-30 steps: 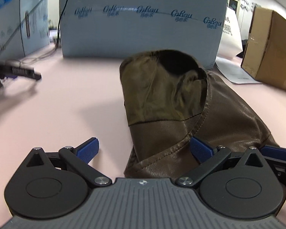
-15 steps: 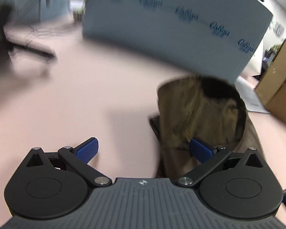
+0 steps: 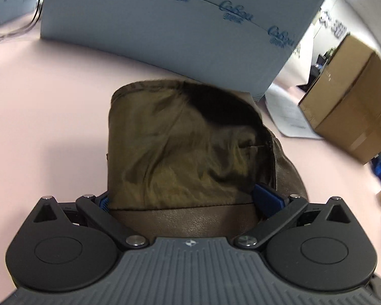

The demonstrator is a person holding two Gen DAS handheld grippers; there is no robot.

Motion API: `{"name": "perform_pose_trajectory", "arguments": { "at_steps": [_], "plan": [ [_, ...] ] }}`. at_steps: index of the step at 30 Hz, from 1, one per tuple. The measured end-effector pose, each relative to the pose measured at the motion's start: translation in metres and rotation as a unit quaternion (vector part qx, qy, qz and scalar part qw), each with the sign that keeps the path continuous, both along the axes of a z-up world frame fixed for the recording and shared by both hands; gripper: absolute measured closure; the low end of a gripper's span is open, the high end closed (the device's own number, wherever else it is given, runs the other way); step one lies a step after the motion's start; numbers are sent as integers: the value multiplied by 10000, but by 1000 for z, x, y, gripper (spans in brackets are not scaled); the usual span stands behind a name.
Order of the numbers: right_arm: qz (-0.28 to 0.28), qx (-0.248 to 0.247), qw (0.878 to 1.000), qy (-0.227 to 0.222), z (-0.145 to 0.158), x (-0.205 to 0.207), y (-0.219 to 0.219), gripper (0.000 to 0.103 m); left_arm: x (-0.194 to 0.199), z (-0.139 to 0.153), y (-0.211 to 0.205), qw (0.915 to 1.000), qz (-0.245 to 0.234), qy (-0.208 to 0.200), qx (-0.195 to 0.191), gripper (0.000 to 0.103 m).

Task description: Fold clothes

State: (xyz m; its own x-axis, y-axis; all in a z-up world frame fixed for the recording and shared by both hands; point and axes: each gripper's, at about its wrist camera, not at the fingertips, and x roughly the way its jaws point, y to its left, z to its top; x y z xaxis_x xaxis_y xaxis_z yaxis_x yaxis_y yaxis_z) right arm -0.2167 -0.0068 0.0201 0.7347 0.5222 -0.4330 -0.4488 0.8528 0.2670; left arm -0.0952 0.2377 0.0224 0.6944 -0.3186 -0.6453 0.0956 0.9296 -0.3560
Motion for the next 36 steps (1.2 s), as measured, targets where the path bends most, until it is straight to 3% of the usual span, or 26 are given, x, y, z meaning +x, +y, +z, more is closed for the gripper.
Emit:
{"name": "perform_pose_trajectory", "arguments": {
  "at_steps": [2,4,7,9,11,13,14,15,18,20,22,24,28,31,36],
  "plan": [
    [-141,101,9998,-113,4,-3,-5,16,0,-1,-6,9999,-9,-73,106,10],
    [-572,219,9960,-652,16,-15,-18,15,1,-1,-12,9997,-18,-145,213,22],
    [-1307,462,9820,-1281,28,-25,-40,1,-3,-2,-10,9993,64,-250,259,39],
    [-1523,679,9812,-975,26,-16,-51,1,-5,-2,-3,9994,156,-262,143,52],
    [-1406,968,9850,-257,17,0,-58,1,-6,-4,2,9995,217,-248,-8,64],
    [-1176,1505,9779,855,-2,22,-64,1,-5,-5,7,9993,237,-230,-184,70],
    [-1141,1646,9733,1119,-7,27,-66,1,-6,-5,10,9991,236,-249,-242,73],
    [-1128,1828,9683,1278,-13,31,-68,1,-7,-4,8,9991,229,-281,-222,74],
    [-1100,1811,9698,1207,-12,30,-65,1,-11,-2,4,9990,219,-365,-133,76],
    [-978,1609,9760,1098,-11,29,-55,7,-13,-1,4,9989,219,-392,-109,76],
    [-861,1538,9783,1089,-13,33,-45,34,-12,-1,4,9988,221,-404,-137,79],
    [-622,1780,9729,1340,-20,42,-42,58,-15,0,5,9985,266,-474,-110,80],
    [-659,2141,9641,1427,-30,46,-52,85,-19,1,2,9973,309,-666,84,82],
    [-716,2220,9627,1368,-28,45,-54,89,-19,4,-1,9969,295,-714,115,86],
    [-711,1661,9812,677,-7,29,-41,91,-21,15,-16,9955,336,-775,422,87]
  ]
}}
